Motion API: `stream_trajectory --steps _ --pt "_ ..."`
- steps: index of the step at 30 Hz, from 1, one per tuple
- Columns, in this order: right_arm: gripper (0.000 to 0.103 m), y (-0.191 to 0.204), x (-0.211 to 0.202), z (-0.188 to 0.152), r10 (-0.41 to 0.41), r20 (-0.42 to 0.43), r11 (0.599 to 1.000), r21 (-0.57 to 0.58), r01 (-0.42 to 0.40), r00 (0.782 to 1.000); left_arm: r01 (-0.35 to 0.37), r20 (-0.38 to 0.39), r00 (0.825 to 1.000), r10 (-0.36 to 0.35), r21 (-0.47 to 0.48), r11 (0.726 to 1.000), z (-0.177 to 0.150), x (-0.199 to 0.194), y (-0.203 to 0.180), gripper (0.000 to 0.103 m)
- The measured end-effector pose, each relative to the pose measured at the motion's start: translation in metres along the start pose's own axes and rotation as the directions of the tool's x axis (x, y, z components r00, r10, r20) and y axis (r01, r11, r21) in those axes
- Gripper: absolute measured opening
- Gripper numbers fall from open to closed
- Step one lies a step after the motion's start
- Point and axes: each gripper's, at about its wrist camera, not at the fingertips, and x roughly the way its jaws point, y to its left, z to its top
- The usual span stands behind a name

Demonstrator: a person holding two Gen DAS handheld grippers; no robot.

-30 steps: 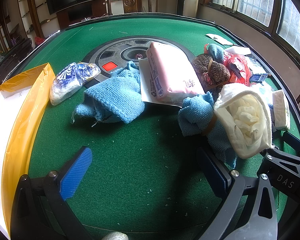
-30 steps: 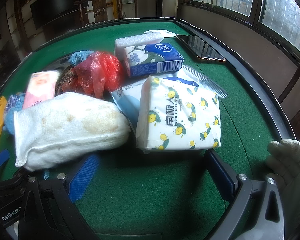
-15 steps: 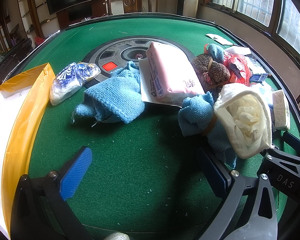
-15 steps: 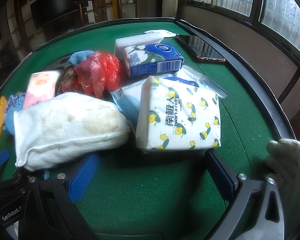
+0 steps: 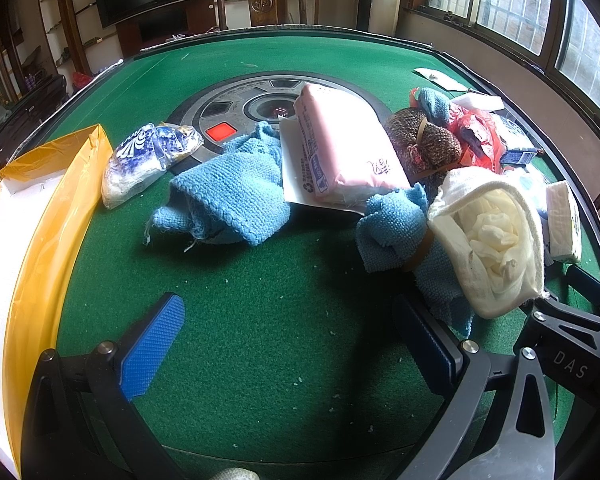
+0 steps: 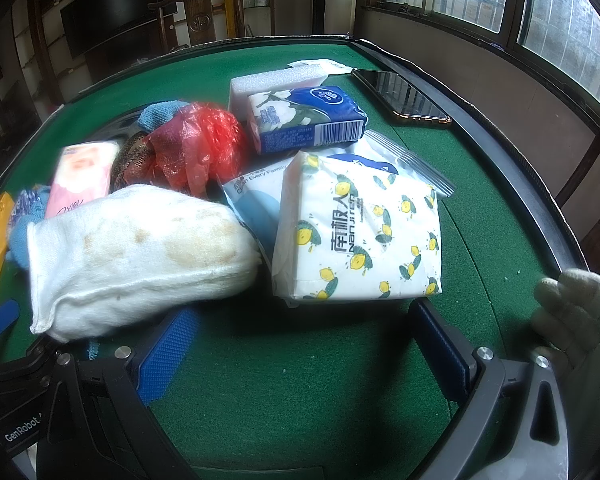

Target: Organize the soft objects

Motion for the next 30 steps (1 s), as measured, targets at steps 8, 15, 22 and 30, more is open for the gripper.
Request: stream_trajectory --steps 8,15,22,30 --pt "0.102 -0.0001 0.0003 0.0000 0.000 0.000 1.000 0.000 0.000 1.000 0.000 0.000 1.000 0.000 -0.001 1.000 -0.0016 -0.0010 0.0008 0.103" --pt "0.102 -0.0002 0.0004 -0.0001 0.000 0.000 1.000 0.000 0.000 1.000 0.000 0.000 1.000 0.000 -0.001 1.000 -0.0016 -0.0014 0.0003 0.103" --pt "0.102 -0.0002 0.0004 -0.0002 0.000 0.000 1.000 0.000 0.000 1.000 0.000 0.000 1.000 0.000 -0.001 1.000 -0.0020 -0.0015 0.0005 0.103" --pt "0.102 -0.0002 0.0004 -0.0001 0.000 0.000 1.000 0.000 0.000 1.000 0.000 0.000 1.000 0.000 -0.002 1.000 -0.0024 -0.0015 -0.0005 0.103"
